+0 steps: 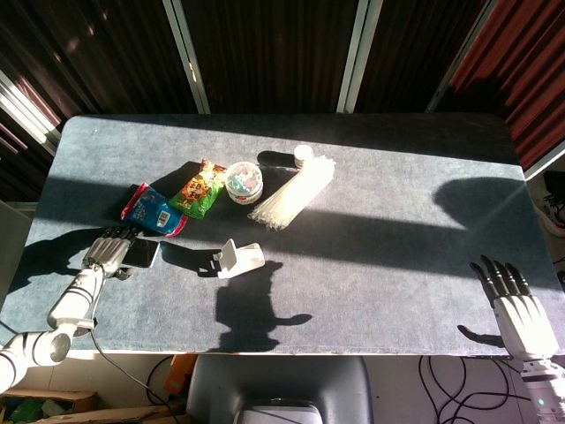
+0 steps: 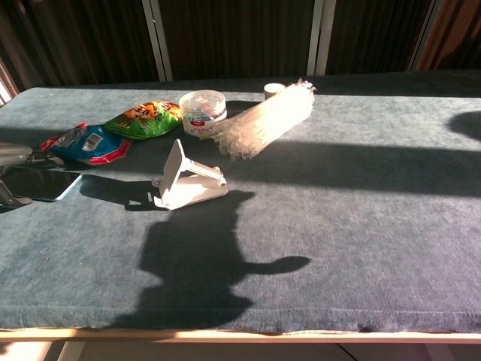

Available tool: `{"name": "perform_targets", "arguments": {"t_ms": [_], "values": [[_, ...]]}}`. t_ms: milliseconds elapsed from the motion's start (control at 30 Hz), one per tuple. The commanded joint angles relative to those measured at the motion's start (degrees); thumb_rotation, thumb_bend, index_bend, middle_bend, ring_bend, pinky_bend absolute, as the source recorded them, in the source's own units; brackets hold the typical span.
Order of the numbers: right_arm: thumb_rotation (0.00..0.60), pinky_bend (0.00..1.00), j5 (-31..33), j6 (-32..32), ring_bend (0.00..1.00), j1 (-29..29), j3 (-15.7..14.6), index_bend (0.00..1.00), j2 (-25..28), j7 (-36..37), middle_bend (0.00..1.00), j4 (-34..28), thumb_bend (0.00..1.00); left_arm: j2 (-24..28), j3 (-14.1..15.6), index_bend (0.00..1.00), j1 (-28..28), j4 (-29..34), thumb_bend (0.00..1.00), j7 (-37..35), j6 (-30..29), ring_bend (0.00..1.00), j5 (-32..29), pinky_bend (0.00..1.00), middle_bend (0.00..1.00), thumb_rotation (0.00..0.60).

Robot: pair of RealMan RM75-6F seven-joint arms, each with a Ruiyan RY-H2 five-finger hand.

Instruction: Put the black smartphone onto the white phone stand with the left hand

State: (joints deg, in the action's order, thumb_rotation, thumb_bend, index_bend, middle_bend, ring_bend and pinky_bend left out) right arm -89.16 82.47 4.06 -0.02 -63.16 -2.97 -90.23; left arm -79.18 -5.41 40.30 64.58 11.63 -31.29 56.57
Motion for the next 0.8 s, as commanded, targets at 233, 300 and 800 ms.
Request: {"name": "perform_targets", "arguments": {"t_ms": [233, 300, 800], "values": [[0.600, 0.00, 0.0, 0.0, 0.00, 0.0, 0.0, 0.00, 0.0, 0.0, 0.00, 0.0, 0.11, -0.6, 1.9, 0.34, 2.4, -1.4, 0.35, 2.8, 2.1, 0.00, -4.3, 0.00, 0.00, 0.600], [0.600, 0.00, 0.0, 0.0, 0.00, 0.0, 0.0, 0.00, 0.0, 0.0, 0.00, -0.1, 0.11, -0.7, 2.0, 0.39, 2.7, -1.5, 0.35, 2.9, 2.3, 0.00, -4.8, 0.00, 0.00, 0.600], [0.600, 0.00, -0.2, 0.1, 0.00, 0.0, 0.0, 0.00, 0.1, 0.2, 0.00, 0.0, 0.11, -1.3, 2.8, 0.80, 2.3, -1.2, 0.35, 1.1, -1.1, 0.56, -2.3, 0.10, 0.94, 0.600]]}}
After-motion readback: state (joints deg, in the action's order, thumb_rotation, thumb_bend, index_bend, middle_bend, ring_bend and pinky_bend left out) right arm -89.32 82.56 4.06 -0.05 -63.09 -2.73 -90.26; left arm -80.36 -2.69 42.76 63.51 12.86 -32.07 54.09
